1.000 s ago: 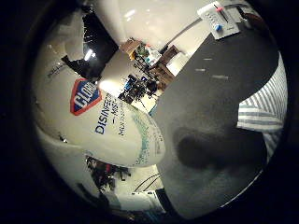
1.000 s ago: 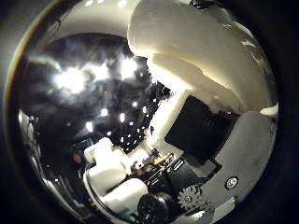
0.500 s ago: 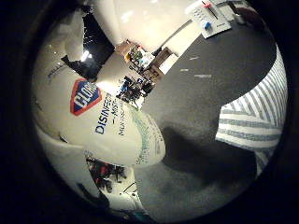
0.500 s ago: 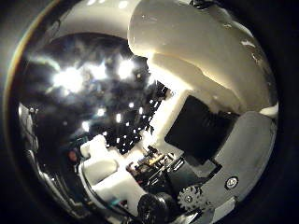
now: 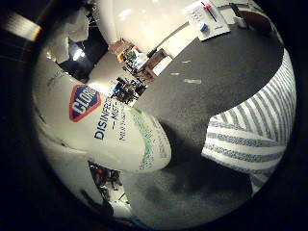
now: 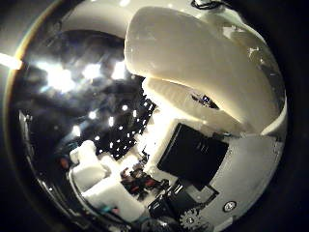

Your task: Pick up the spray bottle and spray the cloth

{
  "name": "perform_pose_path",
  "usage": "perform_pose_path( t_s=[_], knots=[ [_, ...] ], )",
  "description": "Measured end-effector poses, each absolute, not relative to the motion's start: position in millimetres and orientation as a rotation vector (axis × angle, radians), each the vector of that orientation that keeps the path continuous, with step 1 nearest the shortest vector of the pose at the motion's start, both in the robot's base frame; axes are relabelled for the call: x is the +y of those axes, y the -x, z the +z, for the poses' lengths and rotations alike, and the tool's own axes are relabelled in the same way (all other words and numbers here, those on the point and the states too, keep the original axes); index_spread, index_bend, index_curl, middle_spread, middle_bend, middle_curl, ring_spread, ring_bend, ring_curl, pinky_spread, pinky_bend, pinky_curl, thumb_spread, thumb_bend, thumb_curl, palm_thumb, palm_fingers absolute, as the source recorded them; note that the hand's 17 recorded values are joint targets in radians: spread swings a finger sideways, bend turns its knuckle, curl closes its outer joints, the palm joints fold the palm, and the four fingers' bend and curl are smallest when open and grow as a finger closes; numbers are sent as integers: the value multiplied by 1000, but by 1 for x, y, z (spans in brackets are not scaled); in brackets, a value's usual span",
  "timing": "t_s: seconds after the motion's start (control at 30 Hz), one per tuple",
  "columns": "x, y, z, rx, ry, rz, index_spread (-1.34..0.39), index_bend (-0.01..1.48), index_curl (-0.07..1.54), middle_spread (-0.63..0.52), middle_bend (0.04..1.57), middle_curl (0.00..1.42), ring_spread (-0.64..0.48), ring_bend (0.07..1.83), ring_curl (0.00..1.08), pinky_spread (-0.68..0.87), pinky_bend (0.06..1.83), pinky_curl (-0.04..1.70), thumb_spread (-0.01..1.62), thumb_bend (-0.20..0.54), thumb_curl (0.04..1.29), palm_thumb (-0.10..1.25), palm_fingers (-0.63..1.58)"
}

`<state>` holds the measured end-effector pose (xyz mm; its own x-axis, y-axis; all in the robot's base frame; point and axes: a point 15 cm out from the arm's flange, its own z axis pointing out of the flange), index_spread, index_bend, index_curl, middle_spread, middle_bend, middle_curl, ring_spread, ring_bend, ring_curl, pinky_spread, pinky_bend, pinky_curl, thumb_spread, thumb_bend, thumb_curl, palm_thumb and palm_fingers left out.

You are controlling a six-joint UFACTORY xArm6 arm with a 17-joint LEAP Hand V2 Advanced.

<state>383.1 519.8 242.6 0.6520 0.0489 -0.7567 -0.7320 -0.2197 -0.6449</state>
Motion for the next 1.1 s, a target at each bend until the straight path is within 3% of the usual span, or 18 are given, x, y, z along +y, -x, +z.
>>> perform_pose_path(
  t_s=[0.17,0.47,0.7,1.1],
  knots=[
    [522,-380,241,564,1664,789,-568,545,512,-326,697,425,-334,1065,368,-311,1049,432,1116,-34,490,385,756],
    [523,-378,241,567,1663,798,-546,474,486,-233,526,382,-162,939,266,214,1163,413,1109,-26,399,324,505],
    [518,-384,255,555,1653,778,-530,449,474,-212,500,381,-129,922,225,329,1160,364,1100,-25,381,321,487],
    [504,-387,280,534,1651,748,-517,411,460,-205,461,380,-107,905,169,391,1138,261,1104,-21,376,346,481]
  ],
)
